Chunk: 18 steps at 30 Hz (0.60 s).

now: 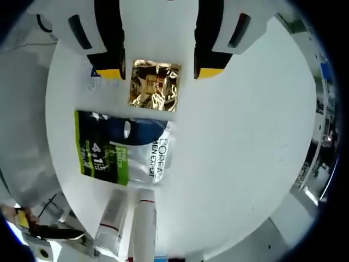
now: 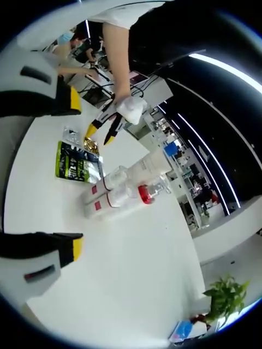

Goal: Arrange the skincare products in the storage area until every visible bottle or jar stands upright without overlapping.

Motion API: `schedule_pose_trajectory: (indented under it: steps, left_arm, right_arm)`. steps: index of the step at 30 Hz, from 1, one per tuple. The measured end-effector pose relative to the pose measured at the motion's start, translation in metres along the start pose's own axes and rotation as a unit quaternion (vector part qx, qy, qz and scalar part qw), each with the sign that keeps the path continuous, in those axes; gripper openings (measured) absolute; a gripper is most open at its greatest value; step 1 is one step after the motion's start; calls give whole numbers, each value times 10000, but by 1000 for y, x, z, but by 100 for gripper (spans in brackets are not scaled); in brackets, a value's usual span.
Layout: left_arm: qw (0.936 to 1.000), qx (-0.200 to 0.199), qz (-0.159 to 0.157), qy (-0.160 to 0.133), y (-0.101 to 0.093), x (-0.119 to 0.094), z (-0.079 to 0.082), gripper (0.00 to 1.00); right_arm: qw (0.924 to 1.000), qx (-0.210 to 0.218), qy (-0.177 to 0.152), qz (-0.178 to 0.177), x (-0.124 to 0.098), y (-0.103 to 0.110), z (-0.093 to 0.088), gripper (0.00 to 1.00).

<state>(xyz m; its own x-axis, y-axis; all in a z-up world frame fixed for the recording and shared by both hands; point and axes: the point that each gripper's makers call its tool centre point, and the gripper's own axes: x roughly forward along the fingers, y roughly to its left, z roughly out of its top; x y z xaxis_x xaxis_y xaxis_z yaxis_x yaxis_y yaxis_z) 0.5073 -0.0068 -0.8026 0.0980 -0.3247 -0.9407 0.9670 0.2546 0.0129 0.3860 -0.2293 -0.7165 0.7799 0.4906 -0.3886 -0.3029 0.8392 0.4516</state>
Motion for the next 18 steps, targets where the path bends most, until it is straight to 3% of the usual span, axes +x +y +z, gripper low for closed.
schedule_pose_trajectory:
  steps: [9,18]
  left_arm:
    - [9977,-572,208,-289,-9,-18,-19,58]
    - [9875,-1230,332,-926,-28,-34,-14,66]
  right_arm:
    - [10000,-81,-9,43,0,3,1,89]
    - [9994,-335,-74,7,-1,6,4,90]
